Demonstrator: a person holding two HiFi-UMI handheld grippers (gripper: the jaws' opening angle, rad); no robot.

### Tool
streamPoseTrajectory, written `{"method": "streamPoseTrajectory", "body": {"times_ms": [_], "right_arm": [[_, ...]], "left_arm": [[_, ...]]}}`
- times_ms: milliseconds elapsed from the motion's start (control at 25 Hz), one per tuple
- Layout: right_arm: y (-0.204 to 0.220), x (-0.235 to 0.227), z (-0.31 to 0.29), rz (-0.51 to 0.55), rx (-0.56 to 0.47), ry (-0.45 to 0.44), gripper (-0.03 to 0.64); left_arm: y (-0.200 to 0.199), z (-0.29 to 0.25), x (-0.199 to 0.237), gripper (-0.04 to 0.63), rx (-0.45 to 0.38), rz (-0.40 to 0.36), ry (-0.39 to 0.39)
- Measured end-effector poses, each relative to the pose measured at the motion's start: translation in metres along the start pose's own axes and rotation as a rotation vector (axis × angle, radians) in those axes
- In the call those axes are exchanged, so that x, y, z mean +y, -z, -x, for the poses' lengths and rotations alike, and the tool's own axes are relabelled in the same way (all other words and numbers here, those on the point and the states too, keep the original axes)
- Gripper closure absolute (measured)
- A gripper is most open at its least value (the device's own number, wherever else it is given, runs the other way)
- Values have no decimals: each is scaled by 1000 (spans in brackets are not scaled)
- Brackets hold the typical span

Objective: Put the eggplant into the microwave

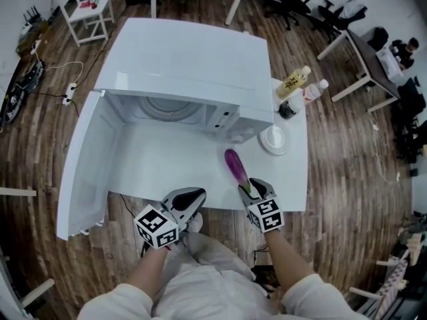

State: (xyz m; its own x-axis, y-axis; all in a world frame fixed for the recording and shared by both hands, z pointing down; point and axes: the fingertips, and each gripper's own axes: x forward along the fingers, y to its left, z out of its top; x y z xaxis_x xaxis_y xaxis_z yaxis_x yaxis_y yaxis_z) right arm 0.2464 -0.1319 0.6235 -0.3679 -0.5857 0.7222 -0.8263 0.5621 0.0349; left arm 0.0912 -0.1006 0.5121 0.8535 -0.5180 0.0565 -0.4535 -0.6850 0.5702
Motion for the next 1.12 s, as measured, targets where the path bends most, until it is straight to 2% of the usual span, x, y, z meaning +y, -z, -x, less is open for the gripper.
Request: {"method": "streamPoseTrajectory", "body": {"times_ms": [400,640,880,1120], "right_arm": [[5,-6,-9,2,34,76,463],[2,-3,-7,-26,29,97,468],[-14,18,-8,-47,-19,83,469],[-36,54,-13,-14,-45,19,469]], "left_arm": [[0,-1,6,592,47,6,28],[-6,2,7,592,44,6,36],[-11,18,14,592,22,11,15],[-16,38,20,592,-15,16,-16]]}}
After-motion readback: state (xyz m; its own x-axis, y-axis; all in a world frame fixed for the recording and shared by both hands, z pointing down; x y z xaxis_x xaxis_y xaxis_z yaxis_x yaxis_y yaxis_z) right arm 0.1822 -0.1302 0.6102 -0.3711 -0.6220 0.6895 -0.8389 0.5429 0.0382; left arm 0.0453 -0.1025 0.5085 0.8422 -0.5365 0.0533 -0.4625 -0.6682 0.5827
